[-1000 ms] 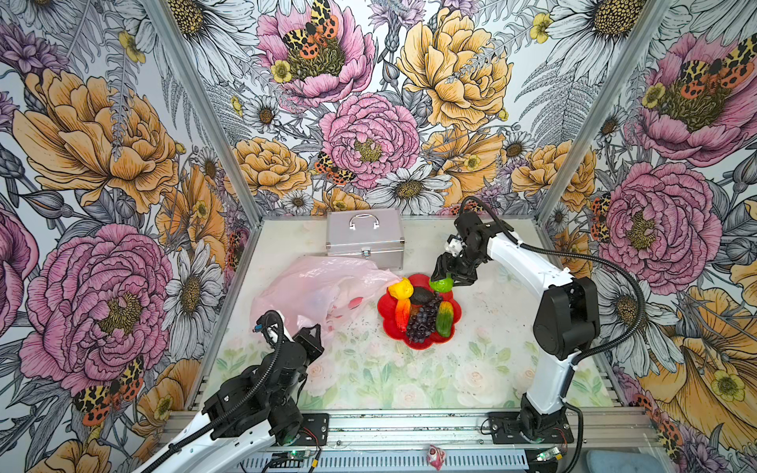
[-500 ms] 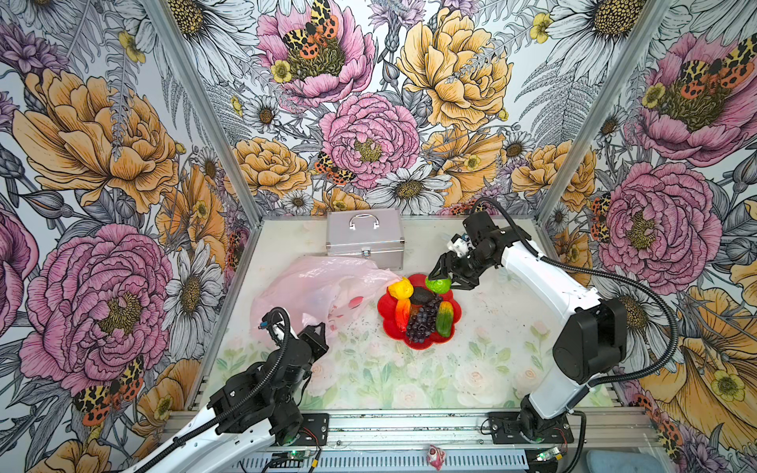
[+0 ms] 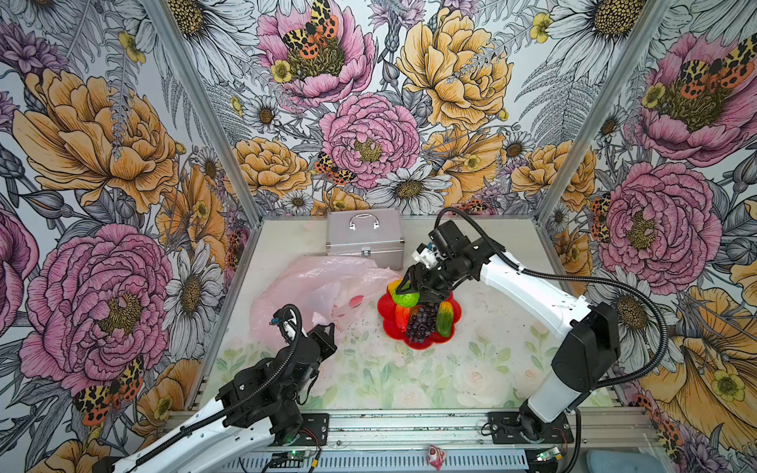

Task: Place the fruits into the plastic bag
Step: Pick up the fruit from the plate, then place the fruit in the plastic bag.

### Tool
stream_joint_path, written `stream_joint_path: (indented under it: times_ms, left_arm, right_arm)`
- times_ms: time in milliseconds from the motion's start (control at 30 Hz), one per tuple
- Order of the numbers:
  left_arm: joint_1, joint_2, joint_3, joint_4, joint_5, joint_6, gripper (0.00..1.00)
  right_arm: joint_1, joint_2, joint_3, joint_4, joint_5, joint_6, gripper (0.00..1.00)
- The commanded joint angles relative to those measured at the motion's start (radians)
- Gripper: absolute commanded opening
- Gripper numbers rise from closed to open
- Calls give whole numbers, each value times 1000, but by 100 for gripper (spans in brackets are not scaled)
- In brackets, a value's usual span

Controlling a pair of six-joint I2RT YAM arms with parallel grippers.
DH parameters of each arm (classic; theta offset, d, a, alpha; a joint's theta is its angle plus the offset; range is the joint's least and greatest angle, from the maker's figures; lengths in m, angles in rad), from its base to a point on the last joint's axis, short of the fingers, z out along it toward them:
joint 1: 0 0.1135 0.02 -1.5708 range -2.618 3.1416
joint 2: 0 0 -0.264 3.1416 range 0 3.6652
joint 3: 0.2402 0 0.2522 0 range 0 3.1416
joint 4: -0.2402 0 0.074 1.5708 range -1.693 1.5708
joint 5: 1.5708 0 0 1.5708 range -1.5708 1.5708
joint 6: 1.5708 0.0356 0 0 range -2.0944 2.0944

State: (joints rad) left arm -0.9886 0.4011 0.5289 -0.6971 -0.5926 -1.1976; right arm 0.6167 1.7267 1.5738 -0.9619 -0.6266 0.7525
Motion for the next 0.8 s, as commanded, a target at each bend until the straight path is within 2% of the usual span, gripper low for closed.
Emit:
stream_joint_path:
  times_ms: [0,467,767]
  left_arm:
    - [-21,10,10,26,5,18,0]
    - [-54,69,16,73,8,18,0]
    - [-61,45,3,75,0,13,0]
  right_arm:
    - [38,77,93,55,-10,20,60]
    - [133,404,386,55,-58,32,60]
    - [156,559,524,55,-99,57,62]
